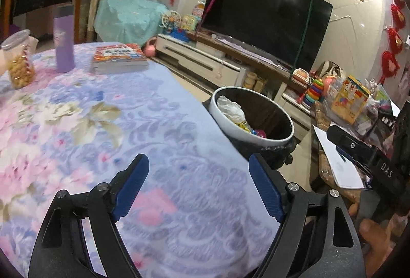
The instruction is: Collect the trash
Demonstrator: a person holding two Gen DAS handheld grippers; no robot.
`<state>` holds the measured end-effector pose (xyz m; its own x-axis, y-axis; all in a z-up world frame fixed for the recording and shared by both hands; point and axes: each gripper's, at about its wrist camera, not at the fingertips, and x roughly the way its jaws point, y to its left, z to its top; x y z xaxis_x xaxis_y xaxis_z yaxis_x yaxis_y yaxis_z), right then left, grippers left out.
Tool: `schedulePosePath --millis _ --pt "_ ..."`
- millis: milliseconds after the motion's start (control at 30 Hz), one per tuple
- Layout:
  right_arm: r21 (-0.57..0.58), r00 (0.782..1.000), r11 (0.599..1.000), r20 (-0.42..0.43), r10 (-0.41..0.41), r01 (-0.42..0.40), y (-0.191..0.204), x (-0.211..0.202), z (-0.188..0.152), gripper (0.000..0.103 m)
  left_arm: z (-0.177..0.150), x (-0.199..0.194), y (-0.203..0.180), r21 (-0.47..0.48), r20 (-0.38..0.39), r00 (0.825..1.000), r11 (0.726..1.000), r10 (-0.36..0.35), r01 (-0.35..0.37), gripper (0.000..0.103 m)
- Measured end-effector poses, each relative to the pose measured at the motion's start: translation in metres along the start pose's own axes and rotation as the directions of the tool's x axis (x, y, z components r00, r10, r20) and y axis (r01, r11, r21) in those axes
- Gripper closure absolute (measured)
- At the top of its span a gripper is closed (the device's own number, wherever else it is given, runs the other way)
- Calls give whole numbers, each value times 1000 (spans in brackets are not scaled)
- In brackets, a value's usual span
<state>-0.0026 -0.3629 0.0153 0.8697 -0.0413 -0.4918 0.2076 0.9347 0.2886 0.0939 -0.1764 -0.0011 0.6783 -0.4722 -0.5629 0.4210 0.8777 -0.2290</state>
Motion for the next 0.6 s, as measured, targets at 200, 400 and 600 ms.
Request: schedulePosePath --millis 200,400,600 --pt "8 999 1000 41 2 -3 12 -18 -24 0 -16 -33 3 20 61 998 1000 22 -23 18" --pt "-15 999 1000 50 8 -8 24 -32 -33 0 -23 -68 0 35 151 988 998 40 -46 15" --pt "-111 957 991 286 -38 73 48 -85 -32 0 -35 -95 -2 34 273 952 987 140 -155 0"
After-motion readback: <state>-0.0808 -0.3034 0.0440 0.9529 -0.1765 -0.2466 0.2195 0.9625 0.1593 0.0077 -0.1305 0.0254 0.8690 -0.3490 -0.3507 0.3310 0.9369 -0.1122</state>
